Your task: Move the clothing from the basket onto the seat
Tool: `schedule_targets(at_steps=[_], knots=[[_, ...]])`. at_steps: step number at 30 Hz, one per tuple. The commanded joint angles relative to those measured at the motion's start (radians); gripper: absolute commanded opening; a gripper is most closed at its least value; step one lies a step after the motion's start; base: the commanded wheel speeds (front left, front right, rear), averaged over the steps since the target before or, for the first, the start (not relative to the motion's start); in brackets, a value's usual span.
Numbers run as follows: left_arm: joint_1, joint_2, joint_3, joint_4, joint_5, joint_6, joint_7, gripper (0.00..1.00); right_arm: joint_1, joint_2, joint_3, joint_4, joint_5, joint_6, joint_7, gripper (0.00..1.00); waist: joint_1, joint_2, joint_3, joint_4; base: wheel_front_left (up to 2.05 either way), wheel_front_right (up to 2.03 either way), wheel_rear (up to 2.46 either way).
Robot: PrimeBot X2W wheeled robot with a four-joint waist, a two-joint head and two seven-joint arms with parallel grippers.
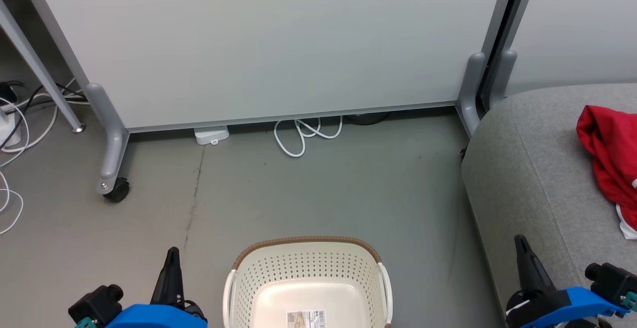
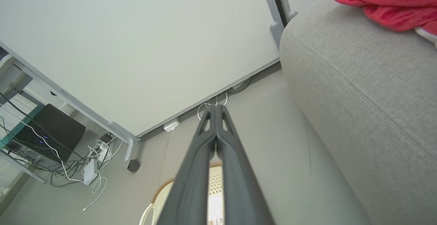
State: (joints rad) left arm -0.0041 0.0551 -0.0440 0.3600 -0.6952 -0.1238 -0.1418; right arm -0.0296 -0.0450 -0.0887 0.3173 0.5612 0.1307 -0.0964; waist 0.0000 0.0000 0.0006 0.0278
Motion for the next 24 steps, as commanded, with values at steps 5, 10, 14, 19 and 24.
schedule_targets(at_steps=[5, 10, 14, 19, 24], knots=[[-0.038, 0.000, 0.019, -0.027, -0.082, 0.005, 0.021, 0.00, -0.033, -0.004, -0.004, -0.021, 0.098, 0.000, 0.021, 0.00, 0.0000, 0.0000, 0.000, -0.001, 0.00, 0.00, 0.00], [-0.043, 0.000, 0.030, -0.037, -0.148, 0.007, 0.040, 0.00, -0.038, -0.004, -0.006, -0.025, 0.172, 0.000, 0.036, 0.00, 0.0000, 0.0000, 0.000, -0.003, 0.00, 0.00, 0.00], [-0.048, 0.000, 0.039, -0.044, -0.197, 0.009, 0.054, 0.00, -0.043, -0.004, -0.007, -0.027, 0.229, 0.000, 0.048, 0.00, 0.0000, 0.0000, 0.000, -0.004, 0.00, 0.00, 0.00], [-0.054, 0.000, 0.050, -0.053, -0.257, 0.009, 0.071, 0.00, -0.047, -0.005, -0.009, -0.031, 0.297, 0.000, 0.061, 0.00, 0.0000, 0.0000, 0.000, -0.005, 0.00, 0.00, 0.00], [-0.059, -0.001, 0.059, -0.061, -0.313, 0.010, 0.087, 0.00, -0.053, -0.005, -0.010, -0.034, 0.361, 0.000, 0.074, 0.00, 0.0000, 0.0000, 0.000, -0.007, 0.00, 0.00, 0.00]])
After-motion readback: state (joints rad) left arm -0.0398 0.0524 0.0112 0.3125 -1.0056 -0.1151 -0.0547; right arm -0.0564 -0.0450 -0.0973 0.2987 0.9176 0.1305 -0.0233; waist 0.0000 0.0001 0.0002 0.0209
